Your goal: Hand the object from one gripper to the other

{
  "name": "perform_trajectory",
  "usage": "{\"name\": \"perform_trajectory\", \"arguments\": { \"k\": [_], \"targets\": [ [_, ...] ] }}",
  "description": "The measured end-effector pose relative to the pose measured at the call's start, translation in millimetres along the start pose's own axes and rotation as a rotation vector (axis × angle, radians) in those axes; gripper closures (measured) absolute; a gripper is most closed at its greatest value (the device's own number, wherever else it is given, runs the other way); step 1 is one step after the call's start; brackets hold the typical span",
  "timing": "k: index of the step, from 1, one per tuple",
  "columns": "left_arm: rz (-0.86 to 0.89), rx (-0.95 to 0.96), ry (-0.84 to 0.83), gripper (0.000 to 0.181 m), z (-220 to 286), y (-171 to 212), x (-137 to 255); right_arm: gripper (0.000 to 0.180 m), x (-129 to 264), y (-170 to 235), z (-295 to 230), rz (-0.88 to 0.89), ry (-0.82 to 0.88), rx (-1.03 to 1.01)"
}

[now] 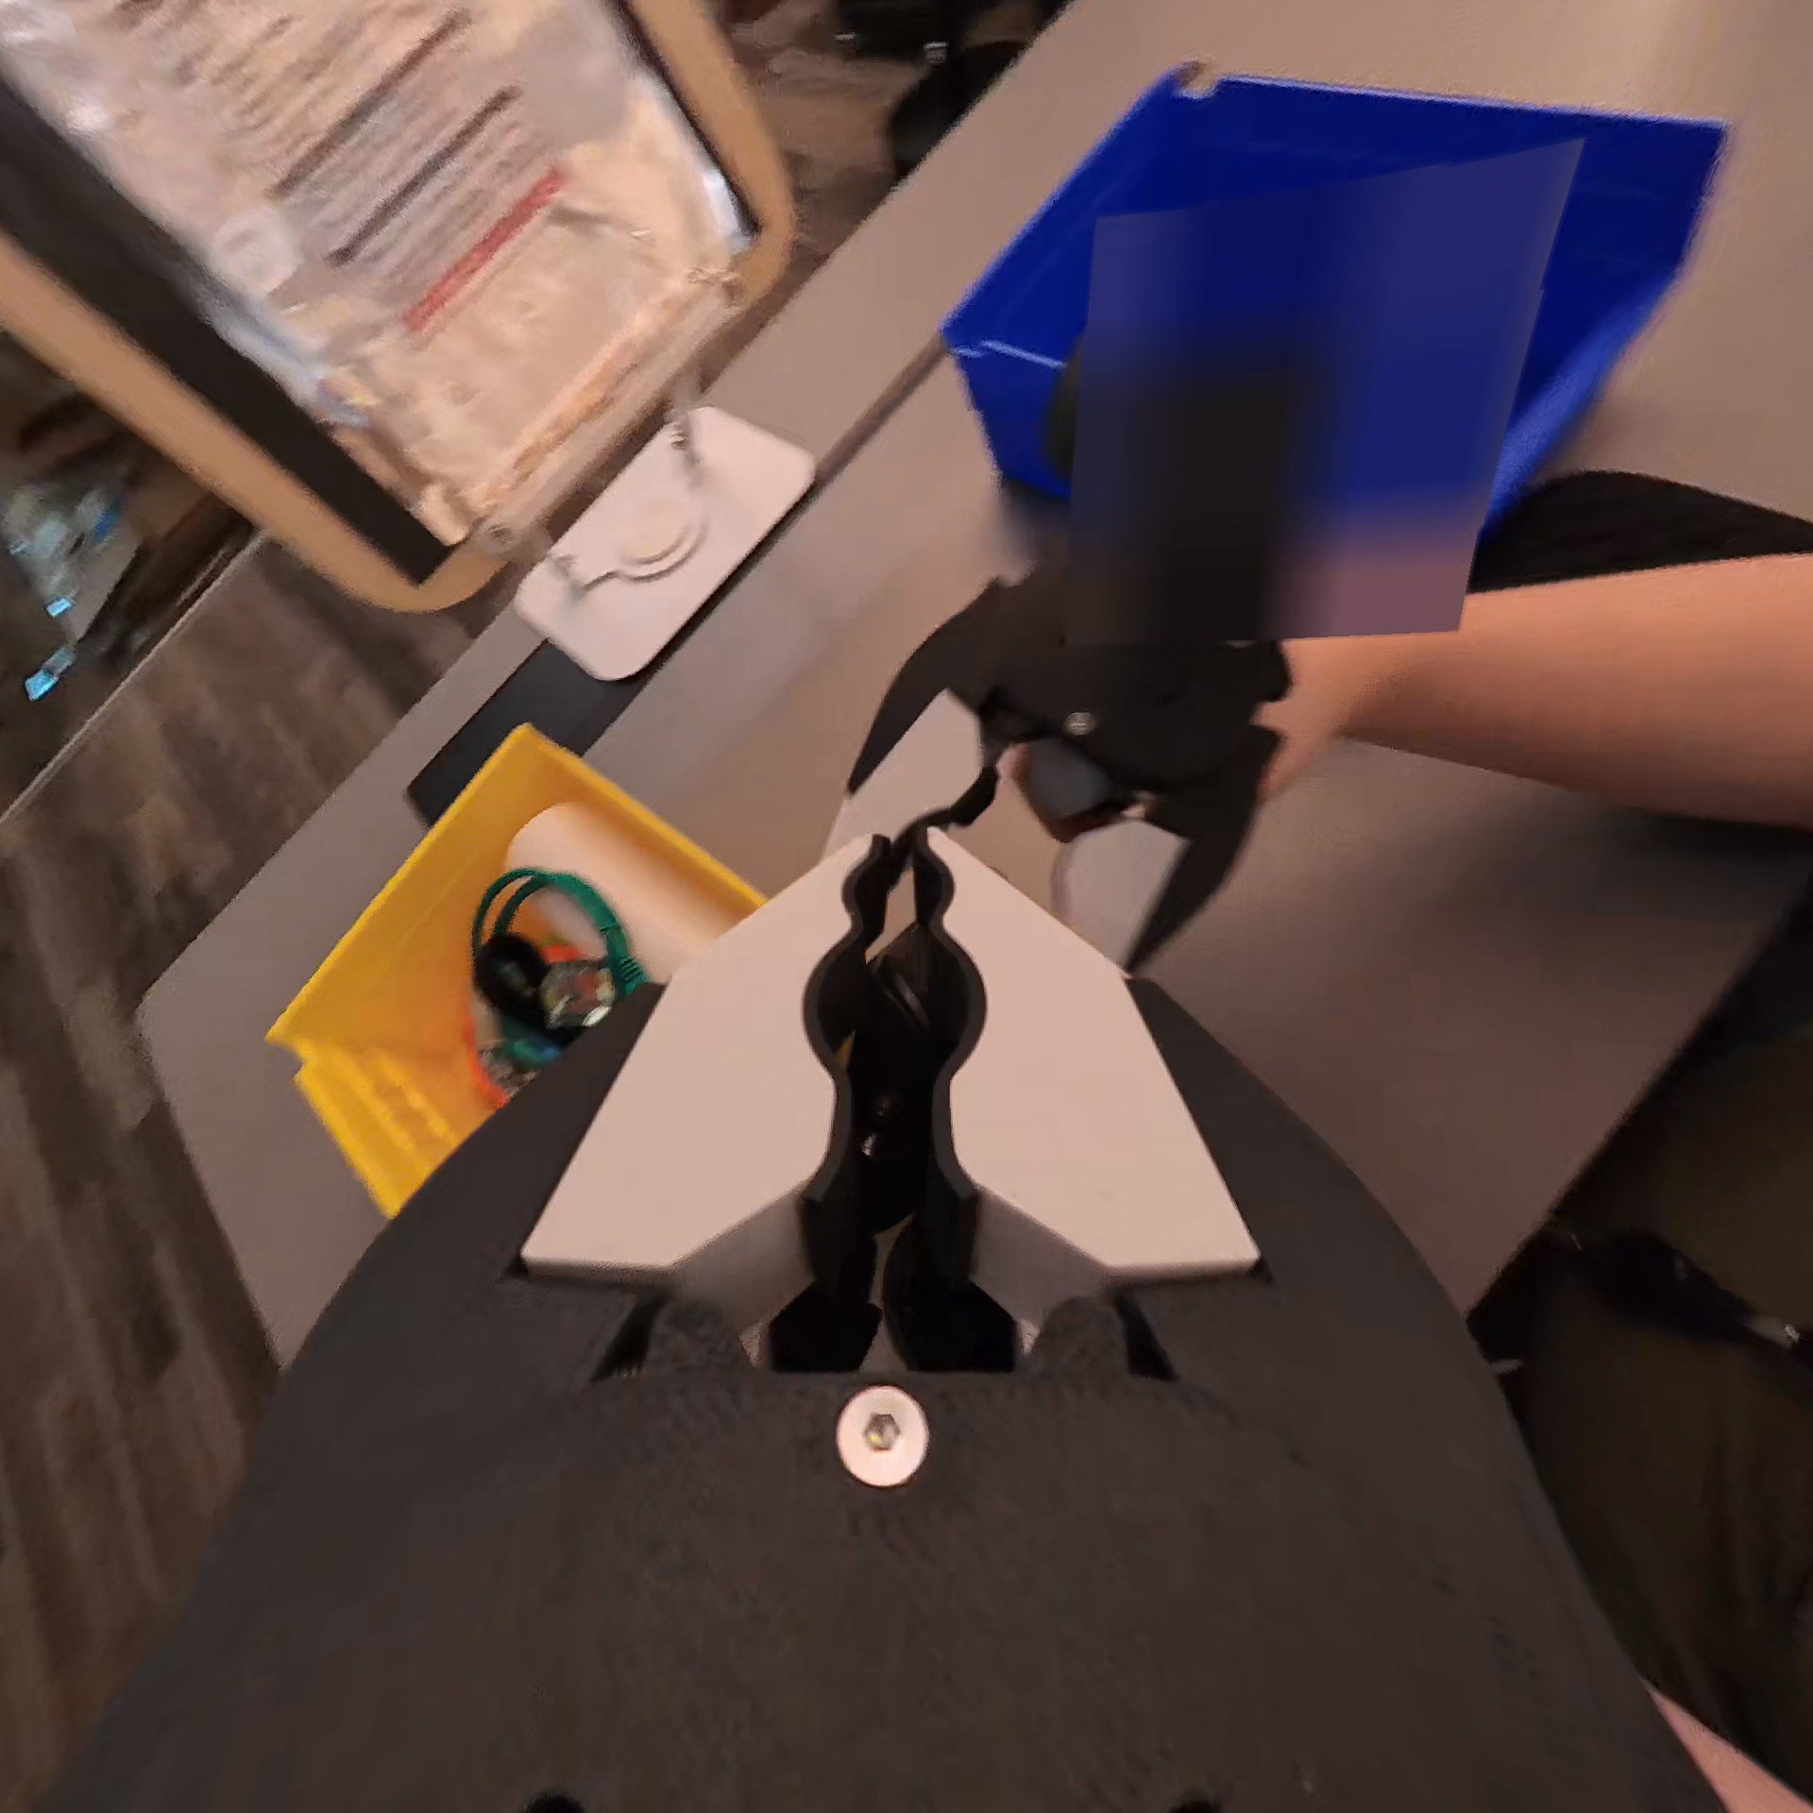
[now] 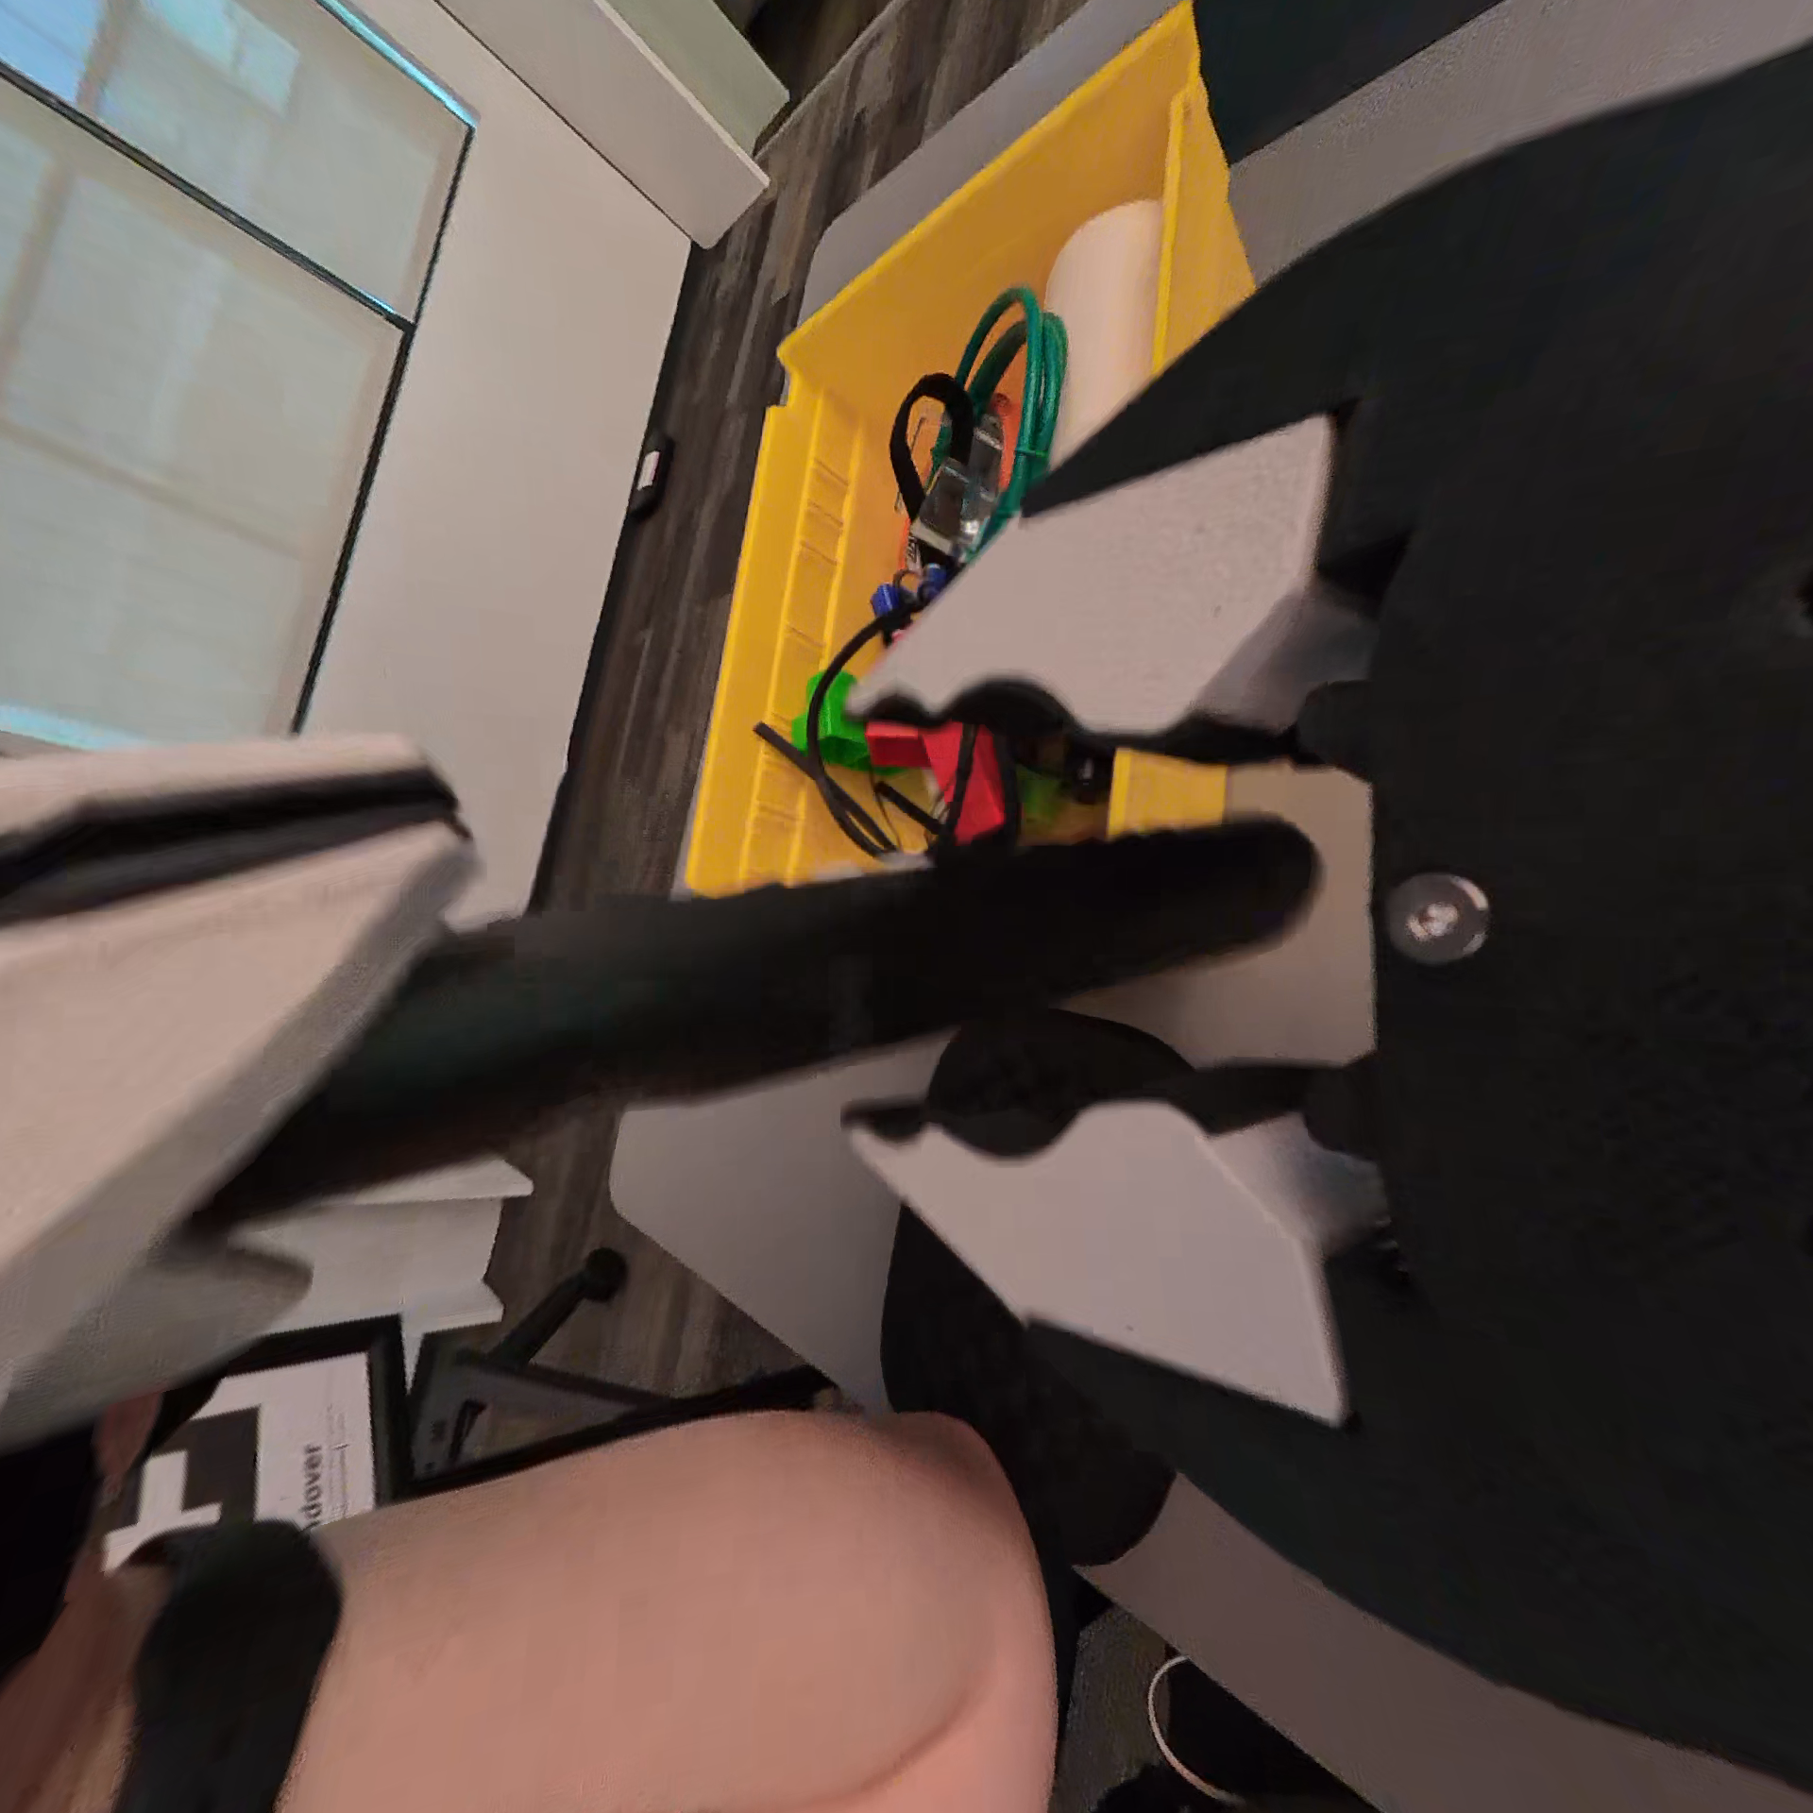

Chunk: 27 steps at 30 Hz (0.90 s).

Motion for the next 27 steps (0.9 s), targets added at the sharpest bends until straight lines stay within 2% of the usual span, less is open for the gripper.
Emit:
{"name": "perform_trajectory", "arguments": {
  "k": [1,2,4,7,9,13,16,19,22,27],
  "targets": [
    [-0.007,-0.027,0.024,0.177,5,-2,-5,0.137,3,2,-6,0.0,-0.043,0.021],
    [-0.006,-0.057,0.009,0.177,5,-4,-8,0.155,7,3,-8,-0.002,-0.065,0.043],
    [0.019,-0.099,-0.039,0.175,-3,-11,-14,0.156,11,7,5,-0.03,-0.011,0.062],
    [0.044,-0.092,-0.068,0.142,-11,-18,-20,0.156,23,7,35,-0.034,0.094,0.046],
    [0.045,-0.069,-0.08,0.127,-16,-18,-23,0.157,35,14,70,-0.066,0.268,0.14],
    [0.001,-0.083,-0.185,0.119,-35,-13,-23,0.157,84,30,149,-0.219,0.697,0.431],
    [-0.015,-0.089,-0.223,0.117,-43,-13,-25,0.156,122,44,186,-0.366,0.878,0.588],
    [-0.033,-0.118,-0.276,0.12,-50,-15,-28,0.156,136,51,193,-0.39,0.864,0.646],
    [-0.045,-0.187,-0.317,0.127,-51,-21,-33,0.157,138,50,187,-0.399,0.831,0.79],
    [-0.005,-0.245,-0.18,0.125,-26,-34,-55,0.156,129,39,177,-0.403,0.836,0.934]
  ]
}}
Point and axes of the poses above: each gripper's, where its closed fingertips meet, x back along the fingers, y out of its underside, z = x × y across the jaws, the point moved 1 cm from there along x, back along the fingers, and after that the axes turned 15 degrees about y, right-handed, at the moved point
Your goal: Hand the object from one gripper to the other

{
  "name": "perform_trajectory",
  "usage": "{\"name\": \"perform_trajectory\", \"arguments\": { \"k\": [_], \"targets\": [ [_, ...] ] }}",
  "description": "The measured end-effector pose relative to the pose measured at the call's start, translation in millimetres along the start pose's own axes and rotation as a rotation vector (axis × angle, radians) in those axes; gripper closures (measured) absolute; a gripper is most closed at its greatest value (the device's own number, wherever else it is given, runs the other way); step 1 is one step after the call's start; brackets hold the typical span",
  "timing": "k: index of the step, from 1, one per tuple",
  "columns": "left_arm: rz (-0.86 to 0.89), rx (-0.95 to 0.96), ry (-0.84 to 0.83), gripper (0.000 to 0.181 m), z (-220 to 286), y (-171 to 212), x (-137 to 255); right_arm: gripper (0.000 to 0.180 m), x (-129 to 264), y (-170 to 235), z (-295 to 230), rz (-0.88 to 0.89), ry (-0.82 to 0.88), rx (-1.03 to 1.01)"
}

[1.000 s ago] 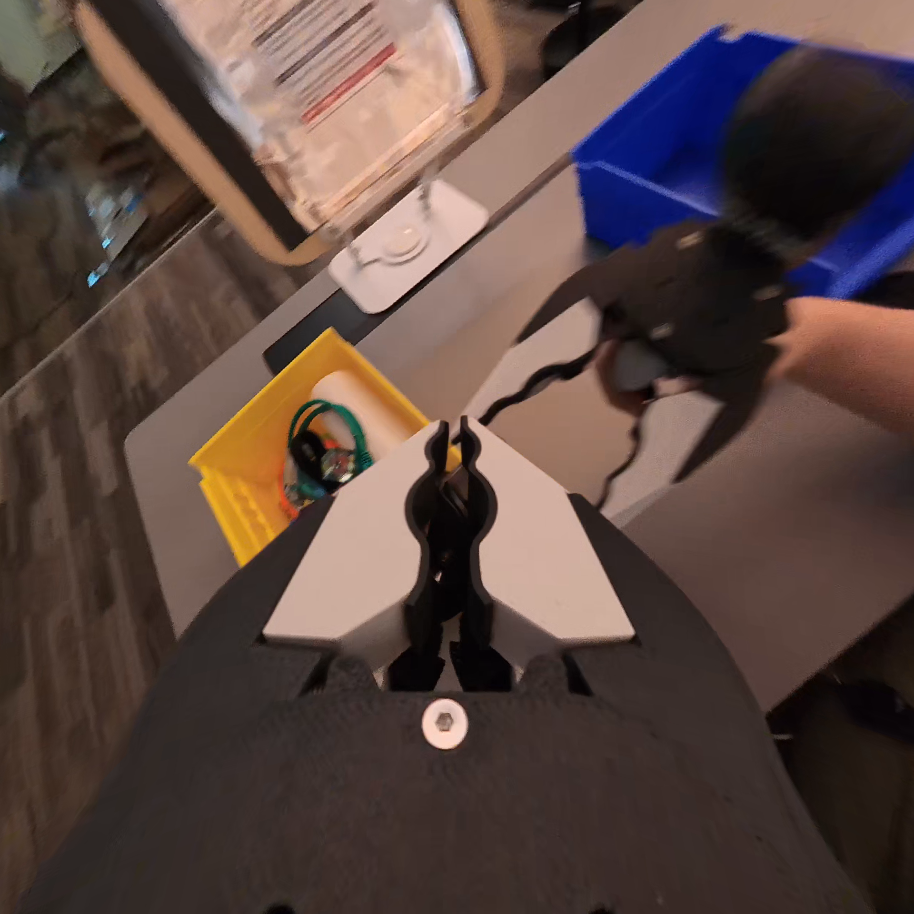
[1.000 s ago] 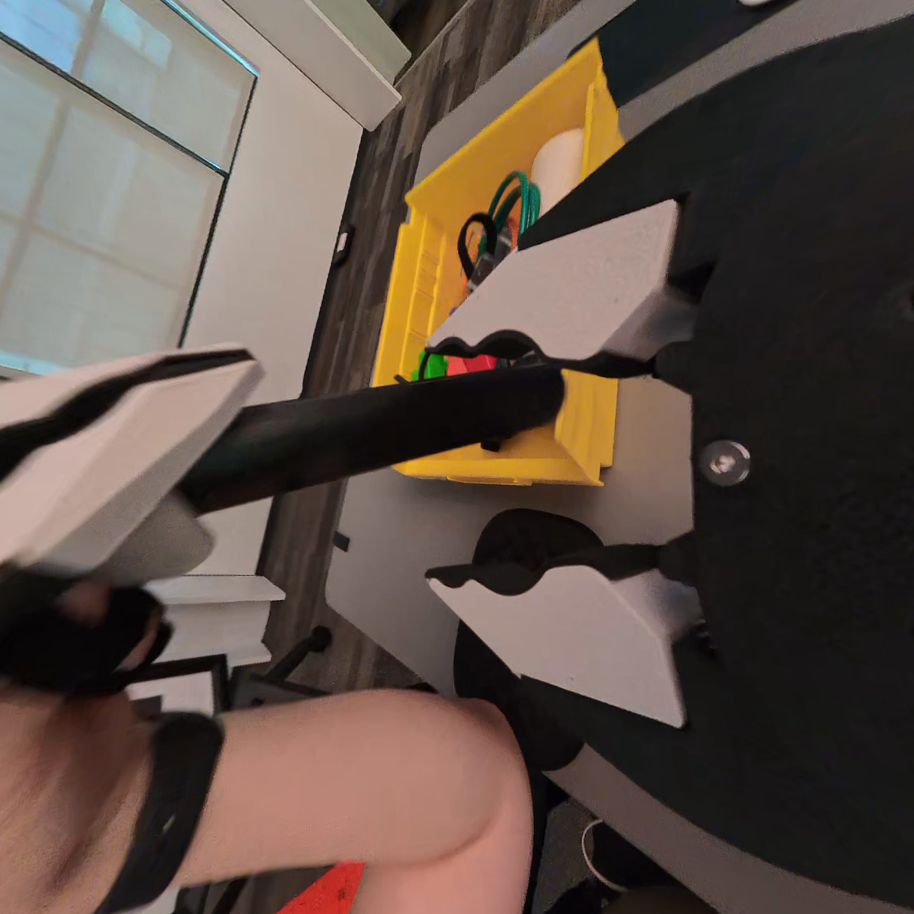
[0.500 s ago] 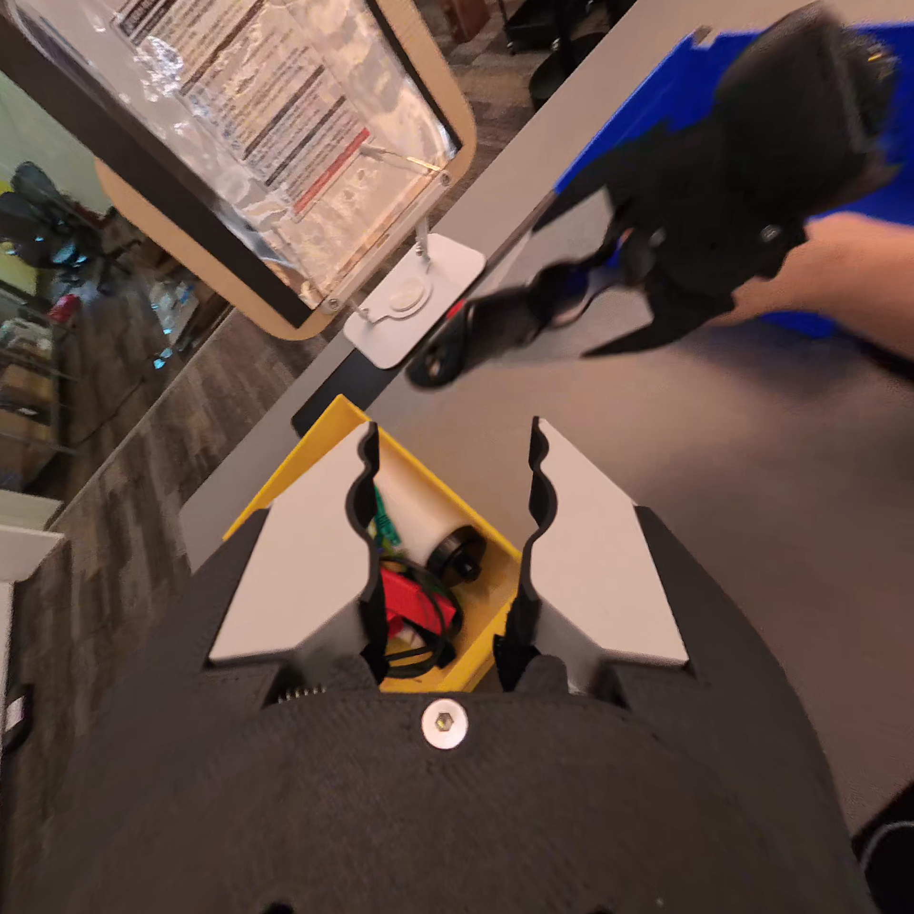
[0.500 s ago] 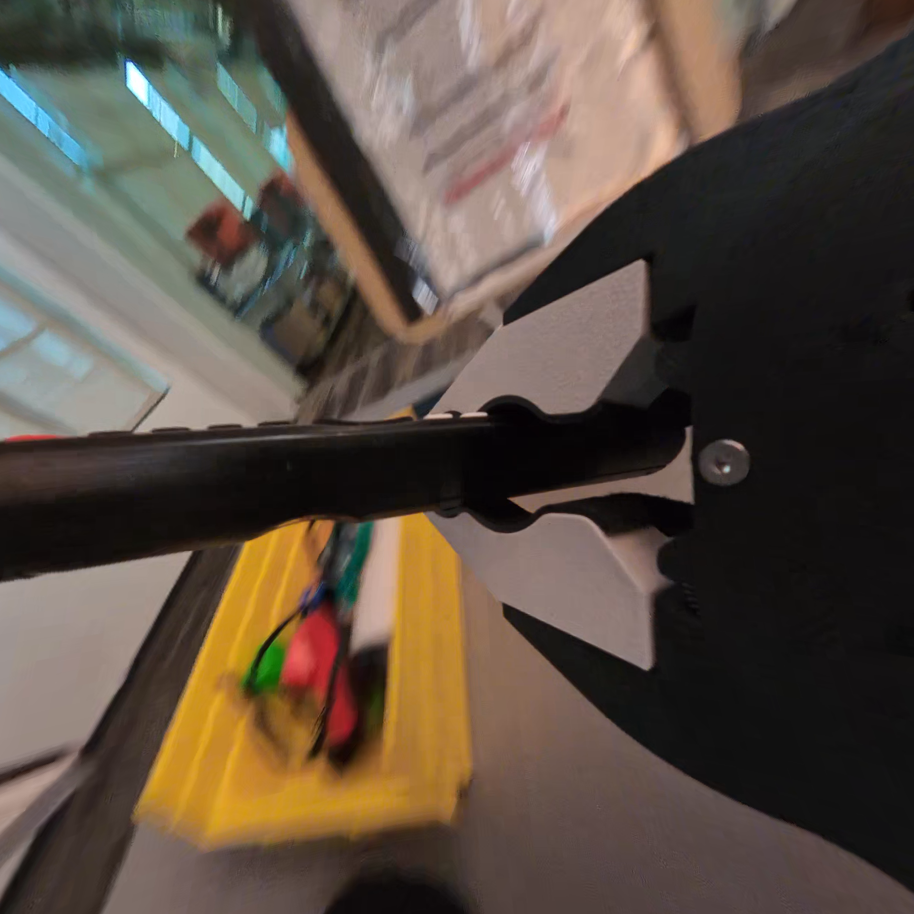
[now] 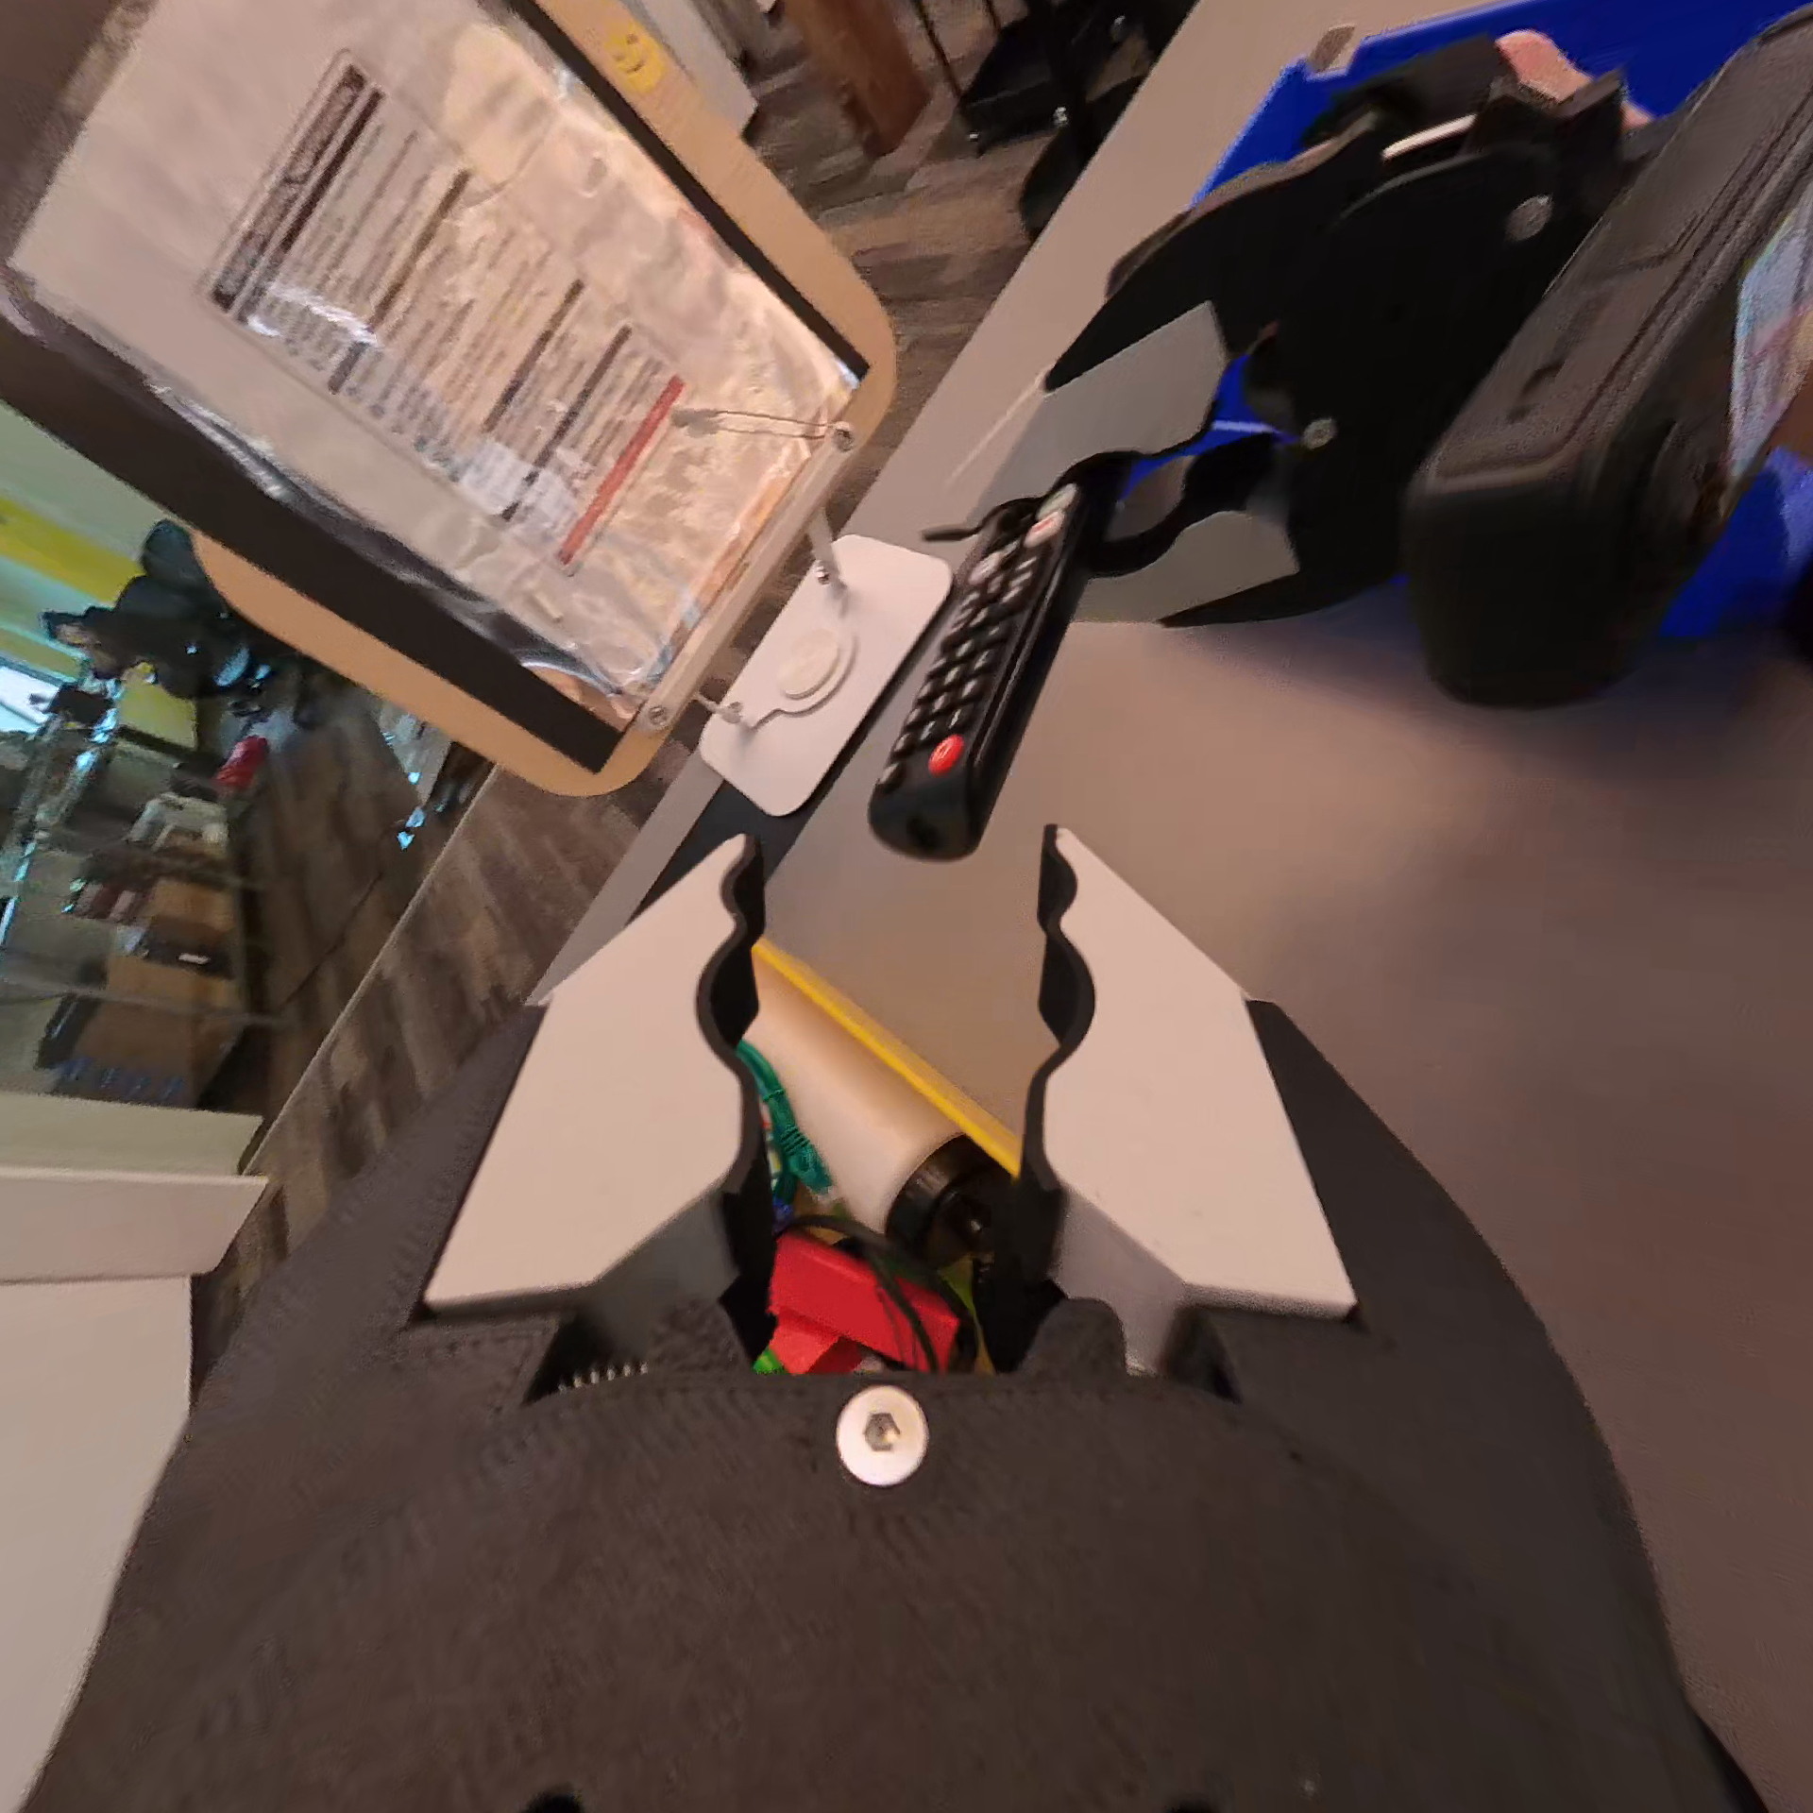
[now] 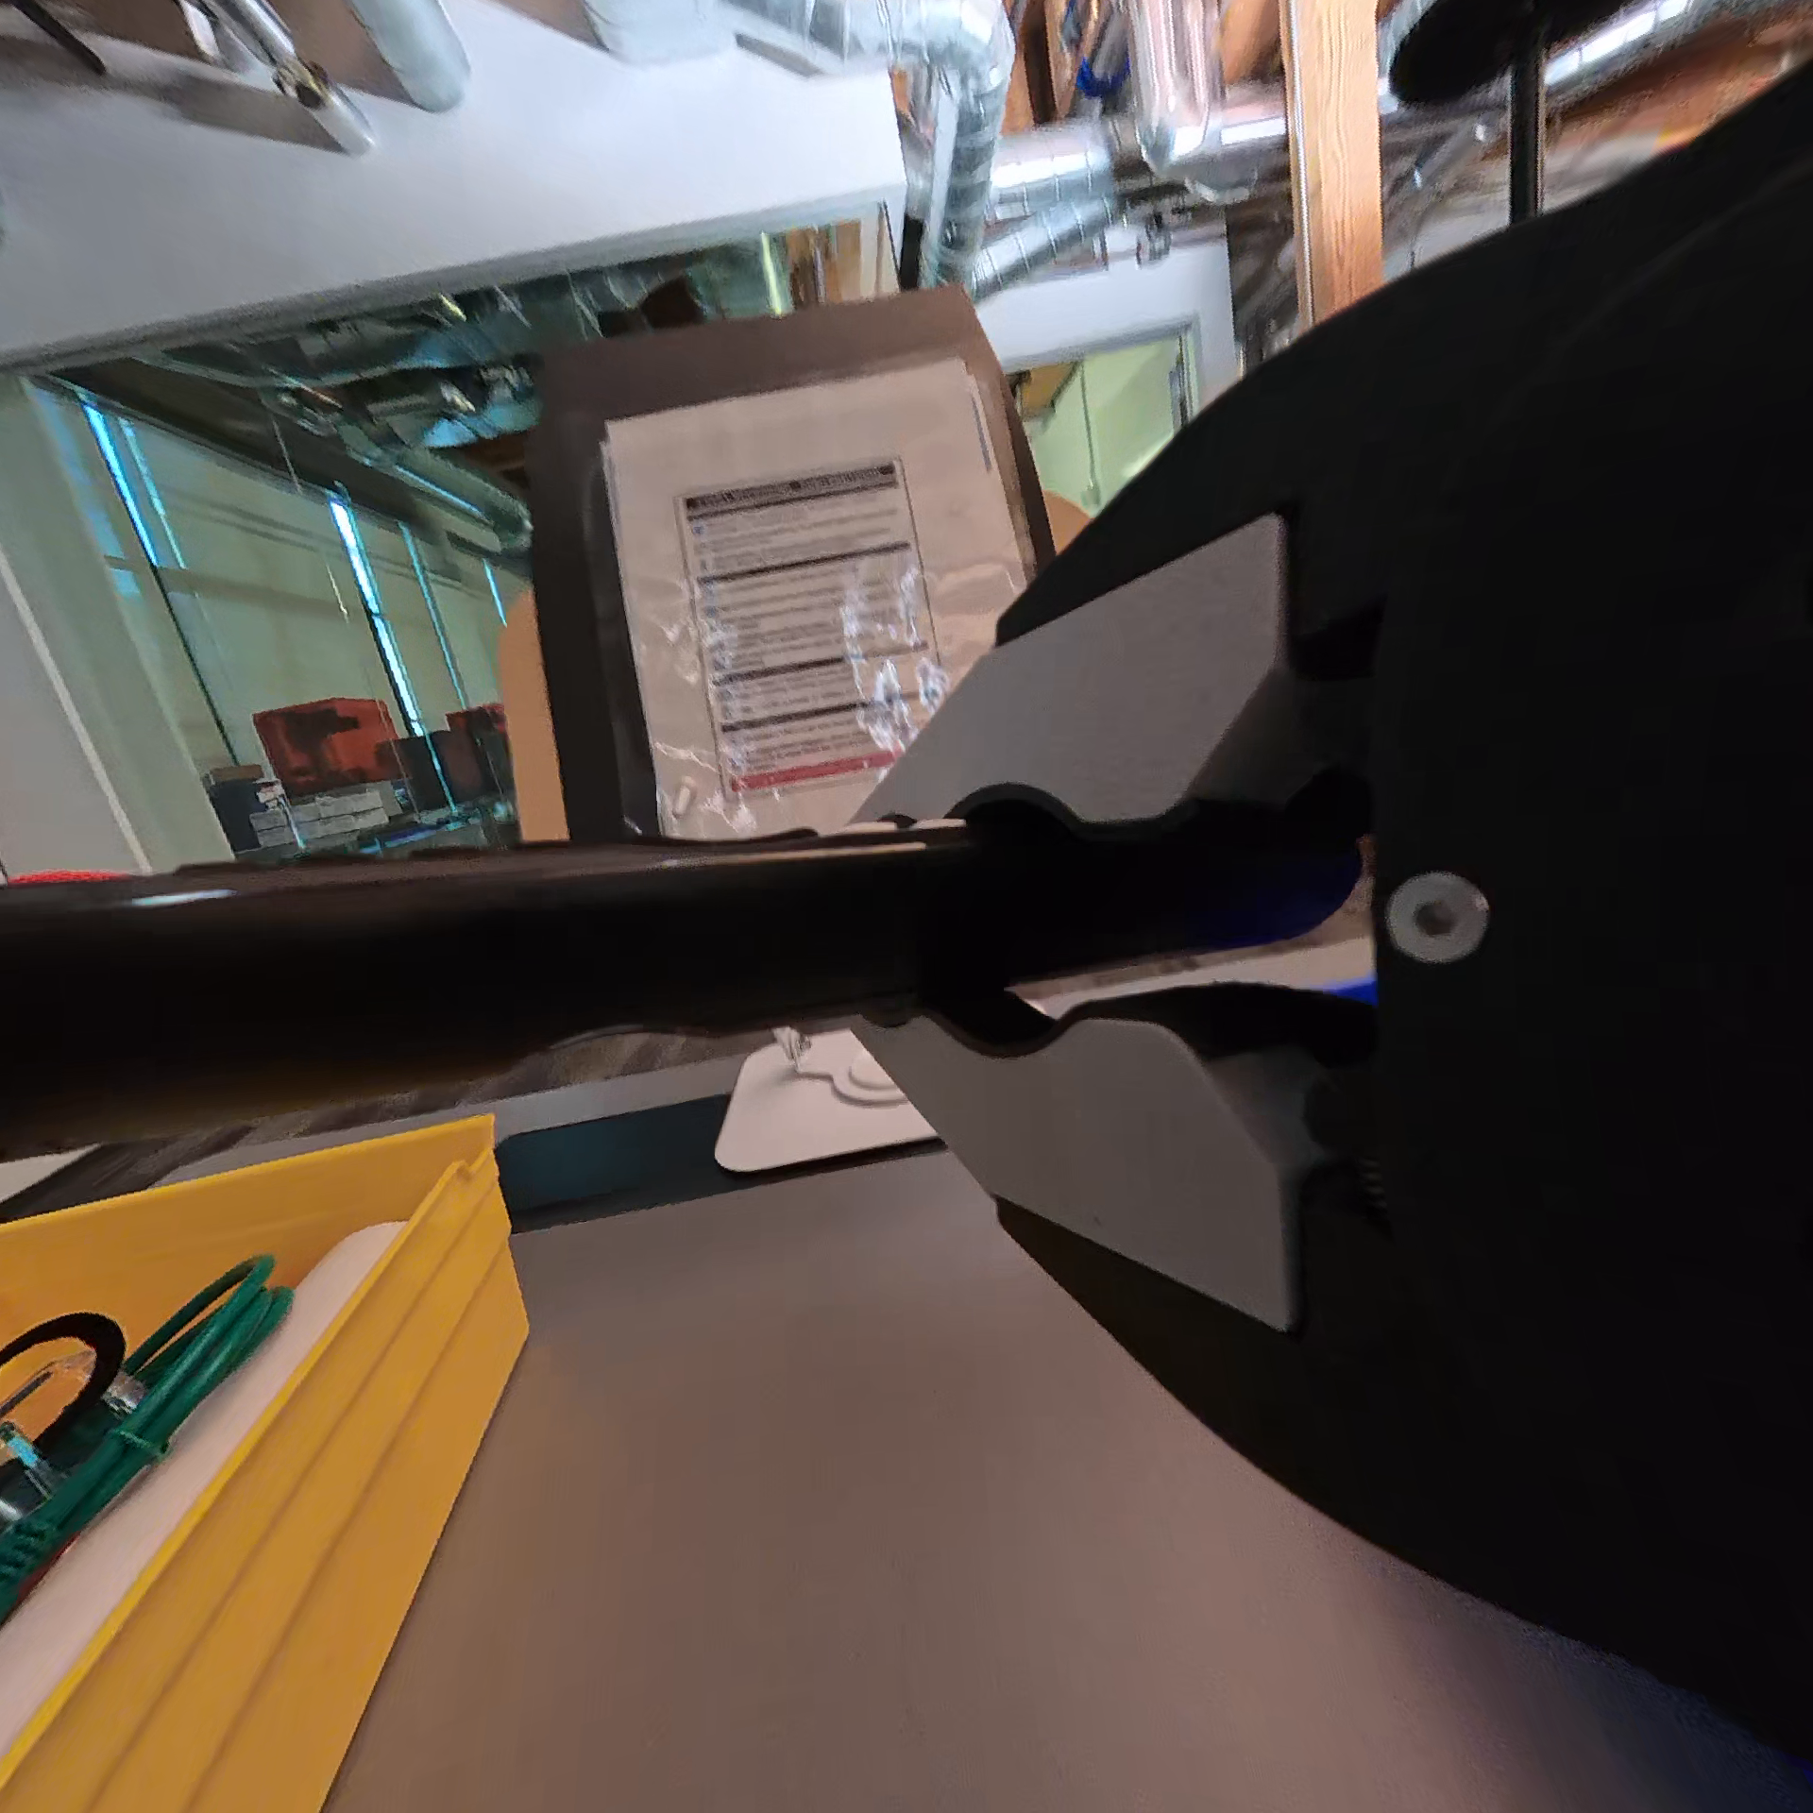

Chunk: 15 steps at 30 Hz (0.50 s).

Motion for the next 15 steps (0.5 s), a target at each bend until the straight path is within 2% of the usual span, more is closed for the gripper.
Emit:
{"name": "perform_trajectory", "arguments": {
  "k": [9,15],
  "targets": [
    [-0.05,0.028,0.143,0.11,24,3,-20,0.156,13,-47,17,0.194,0.213,0.188],
    [-0.111,0.049,0.113,0.104,21,13,-22,0.157,25,-69,27,0.311,0.366,0.253]
  ]
}}
Point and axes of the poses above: each gripper's, where its closed fingertips meet, x back along the fingers, y out of its underside, z = x × y across the jaws, the point moved 1 cm from there along x, back along the fingers, and after that the axes turned 15 degrees about y, right-handed, at the moved point
